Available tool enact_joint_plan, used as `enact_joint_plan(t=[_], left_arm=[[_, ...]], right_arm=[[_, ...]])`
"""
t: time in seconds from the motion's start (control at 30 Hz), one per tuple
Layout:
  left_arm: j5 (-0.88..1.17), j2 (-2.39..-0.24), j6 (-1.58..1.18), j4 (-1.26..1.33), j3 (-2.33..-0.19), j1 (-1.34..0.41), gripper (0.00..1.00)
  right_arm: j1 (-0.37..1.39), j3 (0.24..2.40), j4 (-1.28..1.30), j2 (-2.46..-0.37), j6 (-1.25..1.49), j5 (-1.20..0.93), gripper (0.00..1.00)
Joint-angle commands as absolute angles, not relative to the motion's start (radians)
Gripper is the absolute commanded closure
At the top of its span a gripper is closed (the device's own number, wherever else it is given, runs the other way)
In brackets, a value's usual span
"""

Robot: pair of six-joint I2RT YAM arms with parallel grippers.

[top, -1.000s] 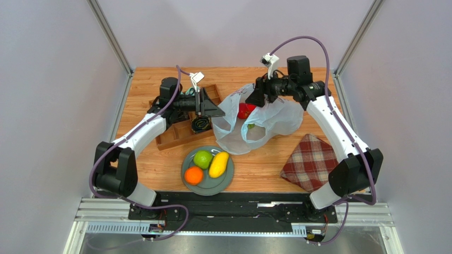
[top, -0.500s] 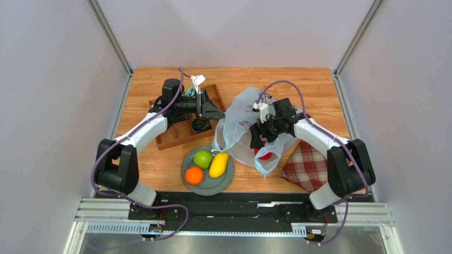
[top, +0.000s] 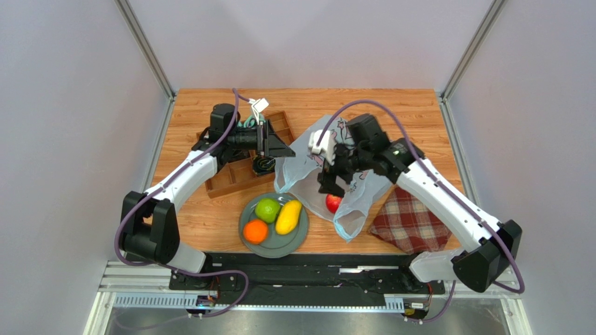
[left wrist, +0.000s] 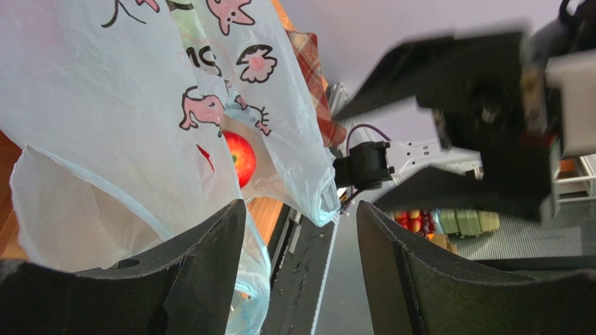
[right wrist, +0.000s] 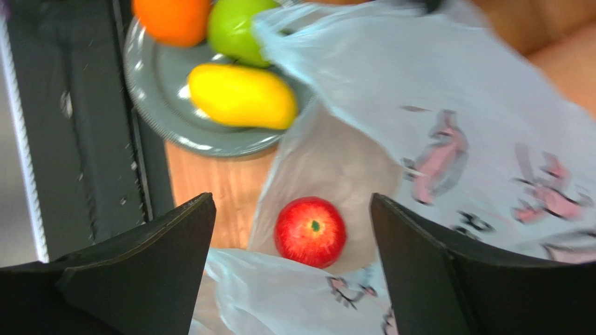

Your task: Take the fake fruits out of the plastic bag

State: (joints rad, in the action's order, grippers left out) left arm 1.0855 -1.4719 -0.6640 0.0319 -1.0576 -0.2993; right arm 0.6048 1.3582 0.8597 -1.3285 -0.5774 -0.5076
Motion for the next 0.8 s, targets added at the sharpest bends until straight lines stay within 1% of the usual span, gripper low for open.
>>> enact_joint_plan(t=[0.0, 0.03, 0.07, 0.13, 0.2, 0.23, 0.27, 0.43, 0.57, 0.63, 0.67, 0.73, 0.77], left_arm=[[1.083, -1.439, -0.635, 0.031, -1.103, -0.295, 0.32], [1.083, -1.436, -0.621, 0.011, -1.107, -0.295, 0.33], [1.083, -1.425, -0.615, 0.005, -1.108, -0.293, 0.33], [1.075, -1.405, -0.6, 0.005, -1.104, -0.291, 0.33], [1.071, -1.393, -0.594, 0.005, -1.088, -0.29, 0.33], [1.071, -1.378, -0.591, 0.005, -1.085, -0.288, 0.33], [1.069, -1.373, -0.589, 0.003, -1.074, -0.287, 0.33], [1.063, -1.35, -0.58, 0.005, -1.051, -0.285, 0.33], [1.062, -1.345, -0.577, 0.003, -1.048, -0.282, 0.33], [1.06, -1.344, -0.578, 0.005, -1.045, -0.282, 0.33], [1.06, -1.345, -0.58, 0.005, -1.043, -0.281, 0.33], [1.06, -1.35, -0.583, 0.005, -1.045, -0.281, 0.33], [1.063, -1.351, -0.583, 0.005, -1.046, -0.281, 0.33]], right_arm=[[0.715, 1.301, 0.946, -1.437, -0.744, -0.489, 0.18], [0.732, 1.298, 0.946, -1.481, -0.753, -0.486, 0.2], [0.738, 1.293, 0.939, -1.499, -0.765, -0.468, 0.24], [0.744, 1.282, 0.931, -1.549, -0.787, -0.439, 0.29], [0.744, 1.282, 0.928, -1.586, -0.811, -0.37, 0.25], [0.744, 1.295, 0.945, -1.617, -0.825, -0.35, 0.22], [0.744, 1.301, 0.959, -1.627, -0.837, -0.321, 0.16], [0.746, 1.315, 1.026, -1.692, -0.856, -0.218, 0.12], [0.746, 1.264, 1.019, -1.69, -0.862, -0.151, 0.07], [0.747, 1.237, 0.984, -1.686, -0.865, -0.132, 0.06], [0.746, 1.227, 0.971, -1.684, -0.864, -0.126, 0.08], [0.746, 1.218, 0.934, -1.689, -0.865, -0.118, 0.17], [0.746, 1.218, 0.924, -1.69, -0.859, -0.089, 0.17]])
